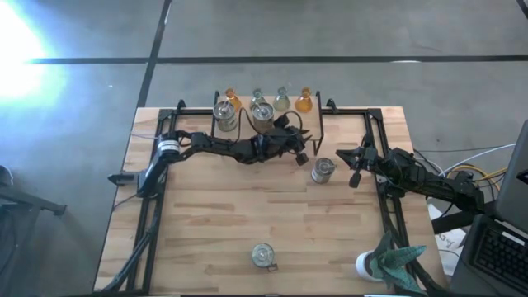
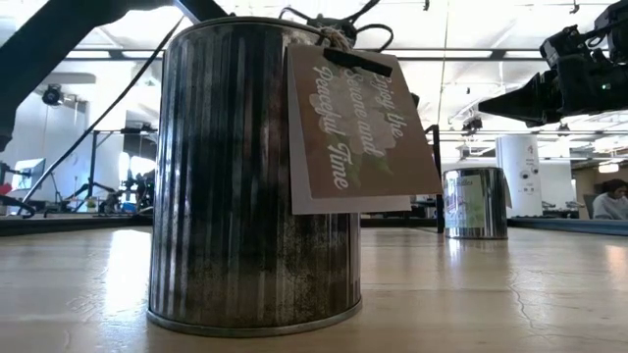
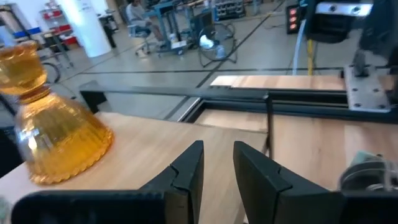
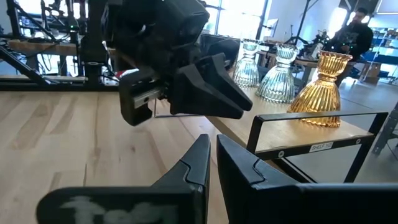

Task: Pick & Place candle stick holders
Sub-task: Put the jar candle on the shelf aligned with the other jar candle

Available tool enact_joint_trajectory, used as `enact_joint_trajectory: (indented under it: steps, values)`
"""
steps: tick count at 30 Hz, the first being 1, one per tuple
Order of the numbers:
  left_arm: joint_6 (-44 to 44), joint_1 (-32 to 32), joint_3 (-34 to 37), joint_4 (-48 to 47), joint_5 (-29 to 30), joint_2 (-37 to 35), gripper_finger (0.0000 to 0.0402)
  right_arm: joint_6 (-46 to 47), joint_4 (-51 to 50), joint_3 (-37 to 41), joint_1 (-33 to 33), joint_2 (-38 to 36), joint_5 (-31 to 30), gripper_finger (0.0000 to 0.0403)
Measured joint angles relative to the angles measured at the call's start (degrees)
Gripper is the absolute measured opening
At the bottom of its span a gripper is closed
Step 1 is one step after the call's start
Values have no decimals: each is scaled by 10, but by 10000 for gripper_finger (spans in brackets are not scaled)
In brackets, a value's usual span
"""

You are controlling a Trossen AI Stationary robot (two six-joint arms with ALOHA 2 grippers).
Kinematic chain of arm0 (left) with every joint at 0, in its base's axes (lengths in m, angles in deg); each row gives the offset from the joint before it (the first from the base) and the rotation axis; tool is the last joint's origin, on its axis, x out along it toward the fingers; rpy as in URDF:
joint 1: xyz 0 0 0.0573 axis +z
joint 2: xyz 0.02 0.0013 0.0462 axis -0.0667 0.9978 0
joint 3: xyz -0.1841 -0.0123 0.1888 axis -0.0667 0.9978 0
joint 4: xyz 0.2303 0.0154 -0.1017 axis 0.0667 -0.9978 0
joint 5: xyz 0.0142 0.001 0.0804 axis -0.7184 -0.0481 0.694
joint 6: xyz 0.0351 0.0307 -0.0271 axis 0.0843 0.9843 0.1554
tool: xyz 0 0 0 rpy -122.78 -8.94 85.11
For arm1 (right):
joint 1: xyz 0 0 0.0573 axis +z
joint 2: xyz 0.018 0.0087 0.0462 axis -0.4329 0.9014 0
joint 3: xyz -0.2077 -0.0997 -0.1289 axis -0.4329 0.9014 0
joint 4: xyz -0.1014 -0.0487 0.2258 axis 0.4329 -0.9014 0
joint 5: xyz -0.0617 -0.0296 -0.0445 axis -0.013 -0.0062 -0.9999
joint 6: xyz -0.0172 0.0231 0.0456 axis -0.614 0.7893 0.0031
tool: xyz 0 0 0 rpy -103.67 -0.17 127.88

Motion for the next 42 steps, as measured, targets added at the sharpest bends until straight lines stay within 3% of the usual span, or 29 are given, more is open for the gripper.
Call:
enact_joint_trajectory:
  steps: [5, 17, 42]
  values:
    - [0, 11, 0, 3, -35, 0, 92, 0, 0, 0, 0, 0, 0, 22]
    - [0, 32, -1, 6, -39, 0, 92, 0, 0, 0, 0, 0, 0, 22]
    - [-19, 32, -1, 10, 40, 0, 92, 0, 0, 0, 0, 0, 0, 22]
